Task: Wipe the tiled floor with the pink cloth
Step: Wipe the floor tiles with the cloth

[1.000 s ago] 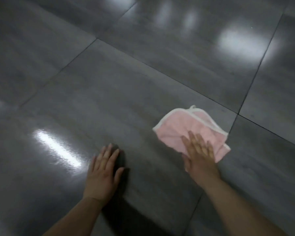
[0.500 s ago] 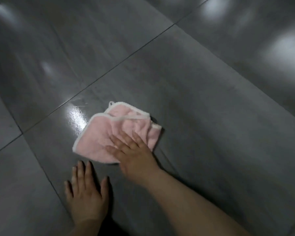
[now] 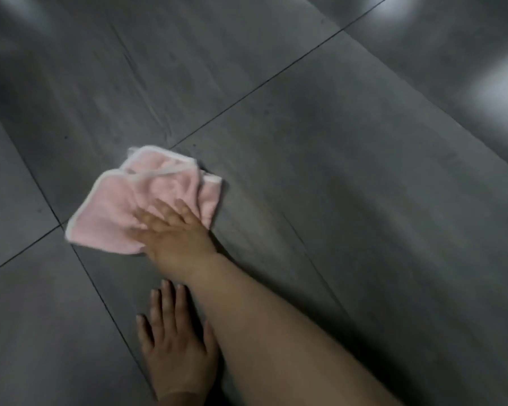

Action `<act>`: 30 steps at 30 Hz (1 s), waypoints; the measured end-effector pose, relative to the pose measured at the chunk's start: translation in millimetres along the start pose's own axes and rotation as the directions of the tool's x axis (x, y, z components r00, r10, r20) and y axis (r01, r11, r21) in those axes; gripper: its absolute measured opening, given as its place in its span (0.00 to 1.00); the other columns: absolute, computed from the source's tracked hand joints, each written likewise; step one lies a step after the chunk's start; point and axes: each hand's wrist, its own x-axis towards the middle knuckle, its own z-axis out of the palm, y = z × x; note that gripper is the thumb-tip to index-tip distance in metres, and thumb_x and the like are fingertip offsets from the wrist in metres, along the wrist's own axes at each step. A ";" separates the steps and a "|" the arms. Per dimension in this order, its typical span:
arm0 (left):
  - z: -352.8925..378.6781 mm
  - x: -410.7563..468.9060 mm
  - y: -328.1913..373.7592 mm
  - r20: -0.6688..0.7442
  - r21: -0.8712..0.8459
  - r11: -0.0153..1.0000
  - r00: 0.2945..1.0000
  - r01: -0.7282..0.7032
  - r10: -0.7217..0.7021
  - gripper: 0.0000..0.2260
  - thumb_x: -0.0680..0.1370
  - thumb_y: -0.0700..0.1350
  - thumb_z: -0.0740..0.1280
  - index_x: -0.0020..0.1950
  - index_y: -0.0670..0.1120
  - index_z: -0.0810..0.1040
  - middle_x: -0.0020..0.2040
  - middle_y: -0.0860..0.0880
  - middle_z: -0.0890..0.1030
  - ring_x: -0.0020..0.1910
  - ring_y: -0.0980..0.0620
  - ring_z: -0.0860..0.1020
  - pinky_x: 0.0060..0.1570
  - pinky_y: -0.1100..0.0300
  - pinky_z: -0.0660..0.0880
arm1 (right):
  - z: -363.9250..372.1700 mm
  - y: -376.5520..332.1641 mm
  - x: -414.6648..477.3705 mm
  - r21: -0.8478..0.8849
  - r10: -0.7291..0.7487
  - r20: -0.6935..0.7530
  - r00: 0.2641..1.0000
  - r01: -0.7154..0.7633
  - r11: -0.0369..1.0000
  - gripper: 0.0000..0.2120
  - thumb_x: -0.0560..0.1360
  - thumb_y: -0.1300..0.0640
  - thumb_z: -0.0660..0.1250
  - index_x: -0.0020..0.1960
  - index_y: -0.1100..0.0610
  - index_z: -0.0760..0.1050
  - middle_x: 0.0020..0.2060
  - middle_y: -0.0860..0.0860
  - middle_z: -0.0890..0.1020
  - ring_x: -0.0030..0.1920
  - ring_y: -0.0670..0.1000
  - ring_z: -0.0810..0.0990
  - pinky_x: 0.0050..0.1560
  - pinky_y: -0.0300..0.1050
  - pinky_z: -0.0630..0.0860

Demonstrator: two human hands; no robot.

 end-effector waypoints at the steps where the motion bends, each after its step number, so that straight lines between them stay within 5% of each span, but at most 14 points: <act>1: 0.0 -0.4 -0.2 -0.010 0.009 1.000 1.000 -0.007 0.007 0.31 0.77 0.59 0.35 0.63 0.40 0.63 0.59 0.33 0.76 0.65 0.45 0.58 0.69 0.68 0.36 | 1.2 -1.3 -0.1 -0.028 -0.045 0.025 0.999 0.045 0.999 0.21 0.81 0.51 0.49 0.74 0.45 0.54 0.76 0.44 0.49 0.75 0.49 0.45 0.73 0.48 0.38; 3: 0.2 -1.1 -0.1 -0.007 0.007 1.000 1.000 0.020 -0.020 0.32 0.77 0.61 0.36 0.64 0.40 0.62 0.62 0.35 0.74 0.64 0.45 0.60 0.69 0.67 0.35 | -6.8 27.2 -2.6 -0.081 -0.016 -0.040 0.999 0.013 0.997 0.21 0.81 0.50 0.49 0.74 0.44 0.53 0.76 0.43 0.49 0.75 0.47 0.44 0.73 0.48 0.38; 6: -0.1 -3.7 1.8 0.023 0.008 0.998 0.998 0.060 -0.060 0.32 0.76 0.63 0.38 0.67 0.42 0.61 0.66 0.38 0.72 0.66 0.46 0.58 0.69 0.65 0.34 | -41.5 108.8 -21.2 -0.093 0.272 -0.196 0.942 -0.294 0.951 0.23 0.81 0.51 0.49 0.75 0.47 0.50 0.76 0.46 0.47 0.75 0.49 0.45 0.75 0.51 0.43; 9: -1.3 -3.2 3.2 0.027 0.033 0.998 0.998 0.057 -0.058 0.32 0.76 0.63 0.38 0.67 0.42 0.61 0.66 0.37 0.71 0.66 0.46 0.58 0.69 0.65 0.34 | -66.6 160.8 -55.6 0.062 0.634 -0.288 0.718 -0.646 0.760 0.23 0.81 0.50 0.48 0.75 0.46 0.48 0.76 0.45 0.46 0.75 0.49 0.43 0.73 0.50 0.41; 11: -2.3 -2.7 3.0 0.036 0.056 0.996 0.997 0.066 -0.068 0.33 0.76 0.62 0.38 0.66 0.40 0.63 0.66 0.36 0.72 0.66 0.46 0.58 0.69 0.65 0.34 | -53.5 145.1 -62.2 0.172 0.720 -0.289 0.632 -0.705 0.688 0.23 0.81 0.51 0.48 0.75 0.46 0.49 0.76 0.45 0.49 0.75 0.50 0.44 0.73 0.51 0.40; 13: -3.7 -4.1 3.2 0.045 0.073 0.994 0.995 0.083 -0.087 0.33 0.77 0.61 0.39 0.65 0.39 0.65 0.65 0.36 0.72 0.66 0.45 0.59 0.69 0.64 0.36 | -19.0 100.4 -65.9 0.152 0.586 -0.351 0.730 -0.574 0.805 0.23 0.78 0.53 0.52 0.73 0.48 0.59 0.75 0.48 0.58 0.75 0.52 0.53 0.73 0.53 0.46; 16: -5.6 -4.1 5.8 0.031 0.106 0.991 0.996 0.082 -0.086 0.29 0.75 0.57 0.49 0.63 0.35 0.69 0.63 0.34 0.73 0.66 0.38 0.68 0.66 0.57 0.48 | 19.9 45.0 -99.0 -0.072 0.177 -0.367 0.913 -0.218 0.973 0.23 0.68 0.54 0.54 0.58 0.48 0.78 0.61 0.49 0.79 0.61 0.54 0.77 0.64 0.50 0.59; 19: -6.9 -6.3 10.4 -0.023 0.096 0.991 0.995 0.098 -0.096 0.31 0.71 0.55 0.50 0.64 0.34 0.69 0.66 0.34 0.71 0.66 0.35 0.68 0.68 0.64 0.40 | 11.5 86.6 -148.7 -0.185 0.021 -0.293 0.956 -0.078 0.980 0.22 0.66 0.55 0.55 0.57 0.51 0.77 0.56 0.51 0.82 0.60 0.54 0.76 0.60 0.51 0.60; 22: -7.1 -9.2 10.9 -0.083 0.063 0.993 0.992 0.103 -0.097 0.37 0.69 0.61 0.43 0.71 0.41 0.60 0.74 0.41 0.60 0.73 0.43 0.57 0.66 0.68 0.32 | -6.9 164.9 -210.8 -0.244 0.249 -0.437 0.864 -0.380 0.892 0.22 0.68 0.56 0.54 0.62 0.57 0.68 0.56 0.58 0.81 0.61 0.59 0.72 0.60 0.54 0.67; 23: -8.0 -10.2 11.8 -0.066 0.062 0.994 0.994 0.093 -0.089 0.37 0.68 0.62 0.41 0.72 0.43 0.57 0.75 0.43 0.57 0.75 0.45 0.53 0.67 0.67 0.31 | -15.0 183.9 -236.8 -0.181 0.373 -0.466 0.802 -0.499 0.847 0.23 0.70 0.55 0.55 0.64 0.59 0.68 0.59 0.60 0.79 0.62 0.61 0.74 0.60 0.57 0.69; 25: -10.4 -10.6 14.3 -0.021 0.060 0.995 0.997 0.077 -0.076 0.33 0.72 0.61 0.45 0.73 0.45 0.54 0.76 0.45 0.52 0.75 0.48 0.48 0.70 0.60 0.34 | -24.4 191.4 -277.6 0.049 0.639 -0.460 0.616 -0.701 0.711 0.23 0.75 0.55 0.54 0.69 0.60 0.67 0.69 0.60 0.69 0.69 0.63 0.65 0.68 0.61 0.59; 27: -16.2 -8.9 17.6 0.046 0.059 0.993 0.994 0.098 -0.101 0.27 0.78 0.55 0.52 0.73 0.45 0.53 0.76 0.45 0.50 0.75 0.48 0.46 0.72 0.52 0.39 | -8.9 167.0 -290.1 0.216 0.731 -0.469 0.496 -0.738 0.639 0.25 0.74 0.57 0.51 0.70 0.59 0.65 0.70 0.60 0.67 0.71 0.62 0.61 0.70 0.59 0.54; 30: -29.5 -8.0 28.1 0.109 0.114 0.991 0.990 0.074 -0.086 0.25 0.78 0.49 0.57 0.73 0.43 0.55 0.76 0.44 0.52 0.75 0.47 0.47 0.72 0.50 0.41 | 35.1 106.7 -297.9 0.054 0.517 -0.470 0.715 -0.562 0.825 0.26 0.65 0.57 0.52 0.64 0.54 0.66 0.59 0.56 0.80 0.63 0.57 0.66 0.63 0.50 0.58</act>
